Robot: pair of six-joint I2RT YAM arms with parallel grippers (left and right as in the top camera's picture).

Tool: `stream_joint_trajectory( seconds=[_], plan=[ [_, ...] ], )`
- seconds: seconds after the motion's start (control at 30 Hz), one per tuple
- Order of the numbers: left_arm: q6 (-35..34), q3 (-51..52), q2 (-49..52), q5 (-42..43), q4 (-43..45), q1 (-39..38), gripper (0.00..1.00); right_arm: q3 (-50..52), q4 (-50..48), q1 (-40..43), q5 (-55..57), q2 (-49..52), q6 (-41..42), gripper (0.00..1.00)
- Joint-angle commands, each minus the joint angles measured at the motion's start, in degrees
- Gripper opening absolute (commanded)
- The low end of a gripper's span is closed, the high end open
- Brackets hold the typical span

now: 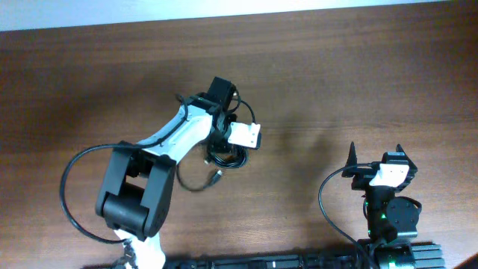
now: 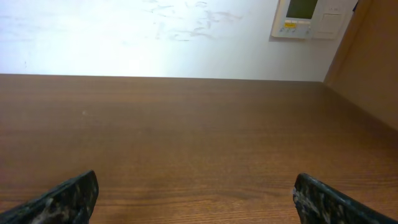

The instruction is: Untangle cables

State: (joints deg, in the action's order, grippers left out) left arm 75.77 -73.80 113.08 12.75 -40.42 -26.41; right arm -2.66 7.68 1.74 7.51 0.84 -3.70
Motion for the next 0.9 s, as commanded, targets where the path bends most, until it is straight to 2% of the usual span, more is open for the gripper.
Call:
stream_joint_trajectory(
  seconds=[0.0, 0.07, 0.13, 0.2, 0.23, 0.27, 0.3, 0.33, 0.37, 0.4, 0.47, 0.5, 0.53, 0.57, 0.63, 0.67, 0.7, 0.73, 0.8, 0.87],
  plan=[
    [-8.28, -2.93, 1.31, -8.44, 1.01, -0.96, 0.0, 0.61, 0.0, -0.22, 0.28, -0.44, -0.37, 0.99],
    [-15.74, -5.84, 1.01, -10.08, 1.01, -0.92, 0.0, 0.61, 0.0, -0.22, 0.28, -0.44, -0.37, 0.98],
    [-29.75, -9.53, 1.01, -10.25, 1.18, -0.81, 0.0, 0.61, 0.0, -0.22, 0.28, -0.44, -0.37, 0.99],
    [-49.68, -12.81, 1.01, -10.25, 1.38, -0.79, 0.0, 0.61, 0.0, -0.22, 0.28, -0.44, -0.37, 0.98],
    [-64.63, -13.94, 1.01, -10.23, 1.4, -0.81, 0.0, 0.61, 0.0, -0.22, 0.28, -0.44, -0.37, 0.99],
    [-75.89, -14.16, 1.01, -10.21, 1.36, -0.81, 0.0, 0.61, -0.02, -0.22, 0.28, -0.44, -0.37, 0.99],
    [-83.87, -14.16, 1.01, -10.21, 0.35, -0.81, 0.0, 0.61, 0.0, -0.22, 0.28, -0.44, -0.37, 0.99],
    [-88.87, -14.16, 1.01, -10.21, -0.83, -0.79, 0.0, 0.61, 0.0, -0.22, 0.28, -0.44, -0.37, 0.99],
    [-99.76, -14.16, 1.01, -9.62, -2.25, -0.81, 0.0, 0.61, 0.0, -0.22, 0.28, -0.44, -0.37, 0.98],
    [-106.92, -14.14, 1.03, -8.63, -3.45, -0.81, 0.0, 0.61, 0.0, -0.22, 0.28, -0.44, -0.37, 0.98],
    [-117.02, -14.1, 1.03, -4.22, -5.49, -0.81, 0.03, 0.61, -0.02, -0.22, 0.28, -0.44, -0.37, 0.99],
    [-117.57, -14.1, 1.03, -1.9, -5.75, -0.81, 0.05, 0.61, 0.0, -0.22, 0.28, -0.44, -0.37, 0.99],
    [-117.52, -14.1, 1.03, -1.88, -5.7, -0.81, 0.29, 0.61, 0.0, -0.22, 0.28, -0.44, -0.37, 0.98],
    [-116.65, -14.1, 1.03, -4.2, -5.62, -0.81, 0.99, 0.61, 0.0, -0.22, 0.28, -0.44, -0.37, 0.99],
    [-107.23, -14.1, 1.03, -16.31, -4.22, -0.79, 0.99, 0.61, 0.0, -0.22, 0.28, -0.44, -0.37, 0.99],
    [-104.3, -14.1, 1.03, -19.28, -4.2, -0.79, 0.99, 0.61, 0.0, -0.22, 0.28, -0.44, -0.37, 0.98],
    [-102.99, -14.1, 1.03, -18.67, -4.24, -0.81, 1.0, 0.61, 0.0, -0.22, 0.28, -0.44, -0.37, 0.99],
    [-102.86, -14.1, 1.27, -17.42, -4.42, -0.9, 0.88, 0.61, 0.0, -0.22, 0.28, -0.44, -0.37, 0.99],
    [-102.92, -14.05, 2.99, -15.89, -4.2, -0.96, 0.77, 0.61, 0.0, -0.22, 0.28, -0.44, -0.37, 0.99],
    [-102.95, -14.05, 5.46, -13.05, -4.24, -0.96, 0.75, 0.61, 0.0, -0.22, 0.28, -0.44, -0.37, 0.98]
  ],
)
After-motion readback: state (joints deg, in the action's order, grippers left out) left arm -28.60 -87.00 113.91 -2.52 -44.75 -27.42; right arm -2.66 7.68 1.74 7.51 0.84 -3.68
